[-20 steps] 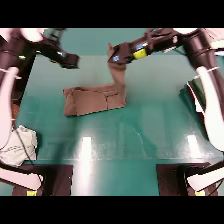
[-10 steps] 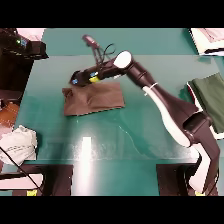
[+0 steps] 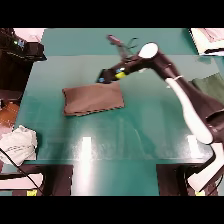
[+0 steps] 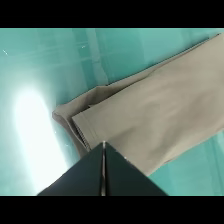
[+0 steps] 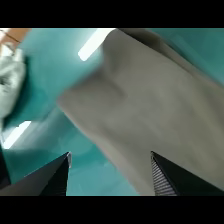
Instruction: Fold the shirts.
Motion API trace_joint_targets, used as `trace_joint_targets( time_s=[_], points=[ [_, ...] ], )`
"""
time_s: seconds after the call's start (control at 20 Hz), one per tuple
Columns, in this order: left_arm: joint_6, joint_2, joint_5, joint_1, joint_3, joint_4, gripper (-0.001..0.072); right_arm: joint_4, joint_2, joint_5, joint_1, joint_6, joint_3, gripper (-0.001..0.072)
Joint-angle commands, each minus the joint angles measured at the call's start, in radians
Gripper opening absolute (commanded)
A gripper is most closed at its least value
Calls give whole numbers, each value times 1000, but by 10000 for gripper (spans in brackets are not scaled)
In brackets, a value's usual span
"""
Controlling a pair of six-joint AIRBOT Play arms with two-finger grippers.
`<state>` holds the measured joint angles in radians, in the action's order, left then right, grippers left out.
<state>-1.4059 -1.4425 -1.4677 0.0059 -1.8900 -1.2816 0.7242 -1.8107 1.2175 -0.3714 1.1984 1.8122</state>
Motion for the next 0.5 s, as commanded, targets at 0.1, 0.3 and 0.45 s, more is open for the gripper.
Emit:
trace_joint_targets(
  time_s=[0.1, 0.3, 0.45],
  points=[
    [0, 1, 1, 1, 0, 43, 27, 23, 30, 59, 248, 35, -255, 578],
    [0, 0, 19, 1, 15, 71, 27, -133, -79, 56, 258, 35, -283, 578],
    [0, 0, 19, 1, 45, 82, 27, -201, -146, 9, 200, 33, -283, 578]
  ],
)
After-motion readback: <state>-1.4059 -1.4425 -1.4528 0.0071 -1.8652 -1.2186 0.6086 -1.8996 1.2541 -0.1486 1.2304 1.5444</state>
